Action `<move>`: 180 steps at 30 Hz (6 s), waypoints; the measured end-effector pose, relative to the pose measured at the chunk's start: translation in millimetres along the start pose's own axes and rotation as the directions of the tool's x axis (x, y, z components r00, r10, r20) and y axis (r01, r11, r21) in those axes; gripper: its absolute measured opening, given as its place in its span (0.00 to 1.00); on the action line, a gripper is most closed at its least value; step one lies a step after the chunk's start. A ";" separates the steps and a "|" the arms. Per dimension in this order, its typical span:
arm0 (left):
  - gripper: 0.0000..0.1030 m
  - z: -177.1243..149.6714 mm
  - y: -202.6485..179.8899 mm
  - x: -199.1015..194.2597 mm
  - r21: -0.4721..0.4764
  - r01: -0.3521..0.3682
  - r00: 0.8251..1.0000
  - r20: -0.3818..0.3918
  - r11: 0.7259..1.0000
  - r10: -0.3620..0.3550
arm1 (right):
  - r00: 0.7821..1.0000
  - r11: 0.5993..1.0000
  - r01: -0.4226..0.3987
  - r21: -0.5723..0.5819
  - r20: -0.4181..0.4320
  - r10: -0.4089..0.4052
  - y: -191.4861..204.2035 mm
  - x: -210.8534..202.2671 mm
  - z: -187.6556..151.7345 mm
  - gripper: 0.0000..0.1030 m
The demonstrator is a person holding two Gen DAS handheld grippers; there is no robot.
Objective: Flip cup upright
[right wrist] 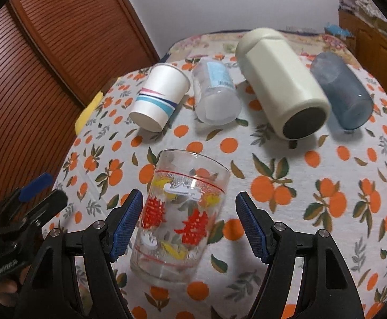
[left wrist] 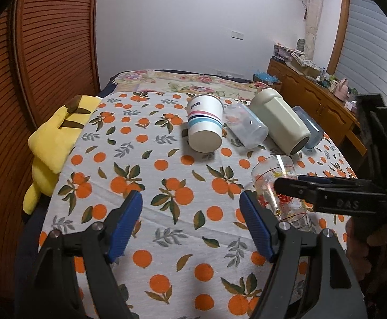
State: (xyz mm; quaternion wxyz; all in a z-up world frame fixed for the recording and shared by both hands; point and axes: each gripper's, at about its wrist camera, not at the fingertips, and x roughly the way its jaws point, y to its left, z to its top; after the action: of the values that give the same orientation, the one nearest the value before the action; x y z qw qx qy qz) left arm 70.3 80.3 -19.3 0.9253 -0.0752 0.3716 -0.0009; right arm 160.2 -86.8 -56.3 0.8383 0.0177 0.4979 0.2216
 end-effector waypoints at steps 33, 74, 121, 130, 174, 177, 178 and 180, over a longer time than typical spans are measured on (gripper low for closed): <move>0.73 0.8 -8.1 -1.9 0.004 0.010 1.000 0.007 1.000 -0.010 | 0.991 0.980 0.080 -0.182 0.119 -0.058 -12.6 -23.9 3.8 0.67; 0.73 -6.8 -13.7 -4.5 0.018 0.000 1.000 0.022 1.000 -0.001 | 0.953 0.830 0.283 -0.480 0.237 -0.188 30.2 -17.0 -10.8 0.63; 0.83 -29.2 -91.3 -64.4 0.134 -0.028 0.981 0.192 0.991 0.001 | 0.889 0.980 0.190 -0.050 0.433 -0.150 -37.2 -135.4 -94.9 0.86; 0.83 -31.9 -89.1 -63.7 0.127 -0.027 0.982 0.188 0.992 0.003 | 0.881 0.978 0.201 -0.050 0.447 -0.158 -36.1 -138.3 -94.4 0.86; 0.84 -26.8 -91.7 -70.3 0.130 -0.027 0.979 0.202 0.991 0.000 | 0.877 0.978 0.202 -0.047 0.453 -0.159 -33.0 -139.6 -95.5 0.86; 0.84 -26.9 -91.8 -70.3 0.130 -0.027 0.979 0.202 0.991 0.000 | 0.877 0.978 0.203 -0.049 0.453 -0.160 -33.1 -139.5 -95.6 0.86; 0.84 -26.6 -91.7 -70.3 0.130 -0.027 0.979 0.203 0.991 0.000 | 0.878 0.978 0.202 -0.049 0.452 -0.159 -32.7 -139.3 -95.5 0.86; 0.84 -27.1 -91.9 -70.3 0.130 -0.027 0.979 0.202 0.991 0.000 | 0.877 0.978 0.203 -0.049 0.453 -0.160 -32.9 -139.6 -95.7 0.86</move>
State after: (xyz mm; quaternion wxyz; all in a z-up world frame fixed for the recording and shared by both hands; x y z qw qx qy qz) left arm 5.7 -10.3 22.6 0.9612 -0.0109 0.2755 -0.0115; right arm 34.5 -189.0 2.6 0.9470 -0.0183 0.2807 0.1554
